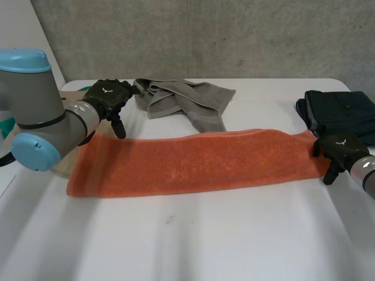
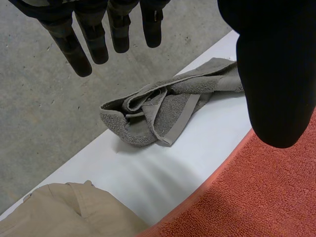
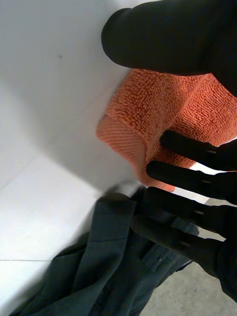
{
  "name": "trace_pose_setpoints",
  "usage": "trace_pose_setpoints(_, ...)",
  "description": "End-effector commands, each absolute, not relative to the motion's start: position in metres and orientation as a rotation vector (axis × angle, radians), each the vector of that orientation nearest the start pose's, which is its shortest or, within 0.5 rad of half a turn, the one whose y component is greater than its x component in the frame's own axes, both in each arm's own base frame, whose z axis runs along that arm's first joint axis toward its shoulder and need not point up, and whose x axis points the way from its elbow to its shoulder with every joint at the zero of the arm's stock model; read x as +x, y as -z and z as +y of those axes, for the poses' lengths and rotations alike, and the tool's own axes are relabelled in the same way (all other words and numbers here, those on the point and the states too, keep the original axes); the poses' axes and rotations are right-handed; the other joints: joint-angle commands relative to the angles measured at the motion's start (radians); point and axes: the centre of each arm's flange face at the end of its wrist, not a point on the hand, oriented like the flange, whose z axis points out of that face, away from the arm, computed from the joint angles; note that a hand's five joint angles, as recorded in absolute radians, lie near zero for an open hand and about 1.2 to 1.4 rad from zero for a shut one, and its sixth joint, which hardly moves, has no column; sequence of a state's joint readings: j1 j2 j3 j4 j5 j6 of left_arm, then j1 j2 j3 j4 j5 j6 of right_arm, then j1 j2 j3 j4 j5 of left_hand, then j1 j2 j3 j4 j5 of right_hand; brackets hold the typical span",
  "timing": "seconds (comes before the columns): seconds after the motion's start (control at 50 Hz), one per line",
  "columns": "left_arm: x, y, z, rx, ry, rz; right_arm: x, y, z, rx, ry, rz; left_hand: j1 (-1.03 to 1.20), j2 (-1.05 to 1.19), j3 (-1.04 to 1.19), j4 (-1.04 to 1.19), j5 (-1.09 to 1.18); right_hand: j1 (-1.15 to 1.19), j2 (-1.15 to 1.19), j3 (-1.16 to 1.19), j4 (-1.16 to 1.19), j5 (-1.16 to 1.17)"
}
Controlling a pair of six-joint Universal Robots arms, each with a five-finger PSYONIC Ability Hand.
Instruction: Fold the laundry.
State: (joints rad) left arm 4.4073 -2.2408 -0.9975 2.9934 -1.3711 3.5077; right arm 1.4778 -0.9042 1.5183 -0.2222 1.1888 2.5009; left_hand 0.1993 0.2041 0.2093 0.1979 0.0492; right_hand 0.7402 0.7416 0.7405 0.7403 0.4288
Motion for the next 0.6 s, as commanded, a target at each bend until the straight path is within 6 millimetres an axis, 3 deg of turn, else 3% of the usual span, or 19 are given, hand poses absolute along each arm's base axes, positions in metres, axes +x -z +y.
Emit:
trace_pose_setpoints(0.02,-0.272,-0.217,-0.366,1.033,2.011,2.35,0.135,-0.111,-0.389,-1.057,1.863,2.43,-0.025,-0.03,-0.035,-0.023,-0.049,0.154,0.152,0.153,0.153,0.29)
trace_pose_setpoints(0.36,-0.272,-0.217,-0.366,1.033,2.011,2.35,0.137,-0.113,-0.395,-1.052,1.886,2.413,-0.025,-0.03,-0.035,-0.023,-0.049,0.198,0.196,0.197,0.198,0.335)
trace_pose_setpoints(0.4,-0.272,-0.217,-0.366,1.033,2.011,2.35,0.136,-0.112,-0.396,-1.051,1.887,2.416,-0.025,-0.03,-0.035,-0.023,-0.049,0.346,0.345,0.346,0.346,0.483)
trace_pose_setpoints(0.44,-0.272,-0.217,-0.365,1.035,2.011,2.35,0.135,-0.114,-0.397,-1.047,1.896,2.415,-0.025,-0.03,-0.035,-0.023,-0.049,0.655,0.653,0.654,0.655,0.792)
trace_pose_setpoints(0.52,-0.273,-0.218,-0.365,1.037,2.013,2.348,0.133,-0.112,-0.386,-1.044,1.853,2.457,-0.025,-0.03,-0.035,-0.023,-0.049,0.656,0.655,0.656,0.656,0.793)
trace_pose_setpoints(0.56,-0.273,-0.218,-0.365,1.037,2.013,2.348,0.129,-0.121,-0.382,-1.037,1.872,2.474,-0.025,-0.03,-0.035,-0.023,-0.049,0.656,0.655,0.656,0.656,0.793)
trace_pose_setpoints(0.6,-0.273,-0.219,-0.364,1.036,2.015,2.347,0.112,-0.139,-0.38,-1.008,1.938,2.519,-0.025,-0.03,-0.035,-0.023,-0.049,0.656,0.655,0.656,0.656,0.793)
